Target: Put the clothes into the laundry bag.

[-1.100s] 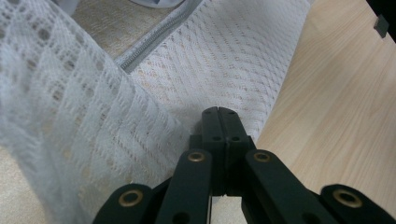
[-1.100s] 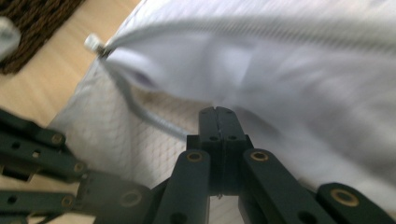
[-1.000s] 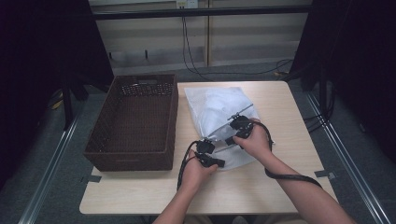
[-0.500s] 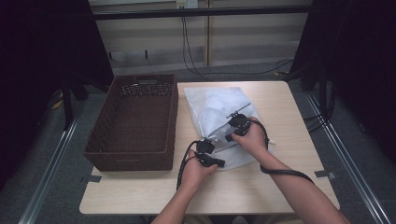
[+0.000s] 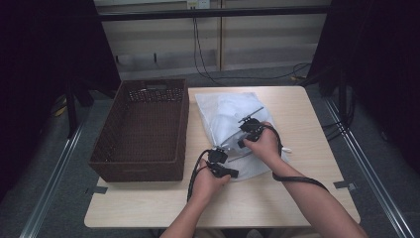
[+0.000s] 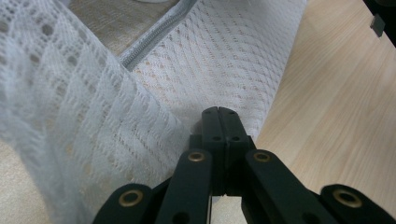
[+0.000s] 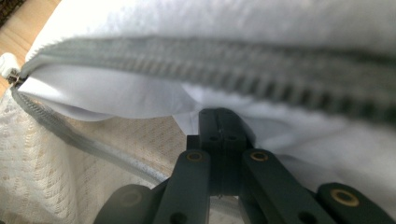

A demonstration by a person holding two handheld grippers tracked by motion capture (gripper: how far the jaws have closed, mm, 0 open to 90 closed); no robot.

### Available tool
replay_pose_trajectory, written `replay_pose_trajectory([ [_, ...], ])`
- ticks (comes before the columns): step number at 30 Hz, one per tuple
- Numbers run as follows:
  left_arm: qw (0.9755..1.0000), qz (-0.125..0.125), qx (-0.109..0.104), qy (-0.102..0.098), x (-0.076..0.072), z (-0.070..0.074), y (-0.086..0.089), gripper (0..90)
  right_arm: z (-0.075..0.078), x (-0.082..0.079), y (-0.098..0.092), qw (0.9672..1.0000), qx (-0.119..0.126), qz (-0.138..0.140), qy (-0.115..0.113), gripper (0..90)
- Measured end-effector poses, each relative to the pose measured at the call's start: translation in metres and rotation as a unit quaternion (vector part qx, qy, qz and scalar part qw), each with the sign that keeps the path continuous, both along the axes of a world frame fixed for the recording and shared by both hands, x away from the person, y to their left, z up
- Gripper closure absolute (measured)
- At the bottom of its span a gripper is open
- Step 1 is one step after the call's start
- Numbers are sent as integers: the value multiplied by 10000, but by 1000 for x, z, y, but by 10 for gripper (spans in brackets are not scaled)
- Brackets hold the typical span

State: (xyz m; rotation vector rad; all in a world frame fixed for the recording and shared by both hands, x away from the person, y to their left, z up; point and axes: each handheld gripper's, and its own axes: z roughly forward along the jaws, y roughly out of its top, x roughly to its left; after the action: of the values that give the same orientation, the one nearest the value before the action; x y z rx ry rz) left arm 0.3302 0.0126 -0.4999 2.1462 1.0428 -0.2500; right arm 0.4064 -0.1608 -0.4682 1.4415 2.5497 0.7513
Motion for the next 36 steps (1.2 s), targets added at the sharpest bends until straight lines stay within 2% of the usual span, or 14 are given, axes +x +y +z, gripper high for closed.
replay_pose_trajectory([
  [7, 10000, 17, -3, -19, -1, 0, -1, 900, 1, 5, 1, 10000, -24, -79, -46, 900],
  [11, 9999, -67, 67, -67, 0, 0, 0, 900, 1, 8, 2, 9999, -14, -140, -80, 900],
  [16, 10000, 13, -12, -18, -1, 0, 0, 900, 2, 13, 3, 9996, -20, -261, -113, 900],
  [23, 10000, -51, 23, -35, 0, 0, 1, 900, 0, 18, 5, 9990, -1, -343, -273, 900],
  [27, 10000, -49, 5, -19, 1, 0, 1, 900, 1, 21, 6, 9988, -17, -393, -276, 900],
  [36, 10000, 29, -42, -11, 0, -1, 0, 900, 5, 27, 3, 9978, -21, -483, -459, 900],
])
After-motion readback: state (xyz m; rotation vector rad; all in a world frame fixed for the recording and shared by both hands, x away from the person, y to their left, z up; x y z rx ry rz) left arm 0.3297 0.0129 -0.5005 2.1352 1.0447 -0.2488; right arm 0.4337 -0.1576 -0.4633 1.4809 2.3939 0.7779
